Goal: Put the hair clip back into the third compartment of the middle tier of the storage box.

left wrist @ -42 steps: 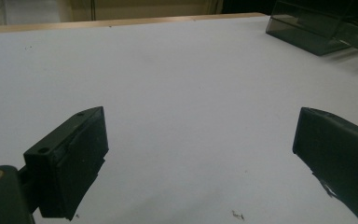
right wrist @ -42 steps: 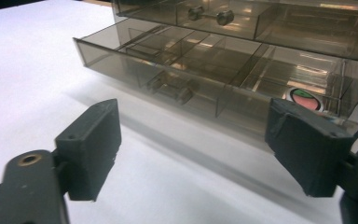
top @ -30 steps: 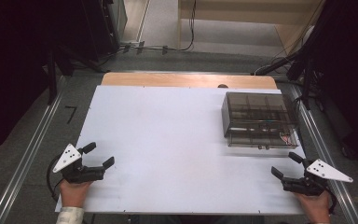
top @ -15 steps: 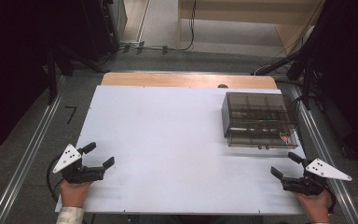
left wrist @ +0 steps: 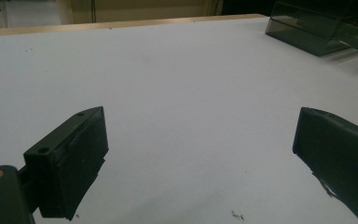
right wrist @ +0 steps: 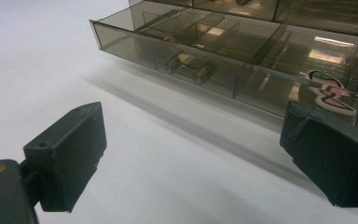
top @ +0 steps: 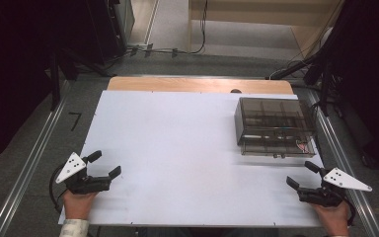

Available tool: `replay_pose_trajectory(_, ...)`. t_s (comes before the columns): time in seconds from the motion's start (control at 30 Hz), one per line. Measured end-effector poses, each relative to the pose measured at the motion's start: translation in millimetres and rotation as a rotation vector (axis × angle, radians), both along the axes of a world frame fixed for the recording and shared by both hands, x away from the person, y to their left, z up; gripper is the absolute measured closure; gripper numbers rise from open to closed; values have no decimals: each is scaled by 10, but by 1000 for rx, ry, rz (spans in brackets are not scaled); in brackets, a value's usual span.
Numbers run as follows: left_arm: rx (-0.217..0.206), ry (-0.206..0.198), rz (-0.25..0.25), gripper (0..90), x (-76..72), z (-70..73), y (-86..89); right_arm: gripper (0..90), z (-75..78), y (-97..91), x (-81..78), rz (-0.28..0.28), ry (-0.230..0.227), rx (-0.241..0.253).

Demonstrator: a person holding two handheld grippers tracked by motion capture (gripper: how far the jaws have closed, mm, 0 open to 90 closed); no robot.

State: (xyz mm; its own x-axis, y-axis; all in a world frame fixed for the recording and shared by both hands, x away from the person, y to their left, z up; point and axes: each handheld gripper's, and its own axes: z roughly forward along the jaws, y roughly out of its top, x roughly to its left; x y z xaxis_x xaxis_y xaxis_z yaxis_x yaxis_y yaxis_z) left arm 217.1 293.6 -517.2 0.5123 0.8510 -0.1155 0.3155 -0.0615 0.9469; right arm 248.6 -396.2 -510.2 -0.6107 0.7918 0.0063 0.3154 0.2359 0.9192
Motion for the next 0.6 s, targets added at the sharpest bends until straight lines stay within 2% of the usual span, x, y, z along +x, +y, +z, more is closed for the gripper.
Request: replay_pose_trajectory(0.6,0,4,-1,38,3,1,5,56,-1,8,-2,4,0,-6)
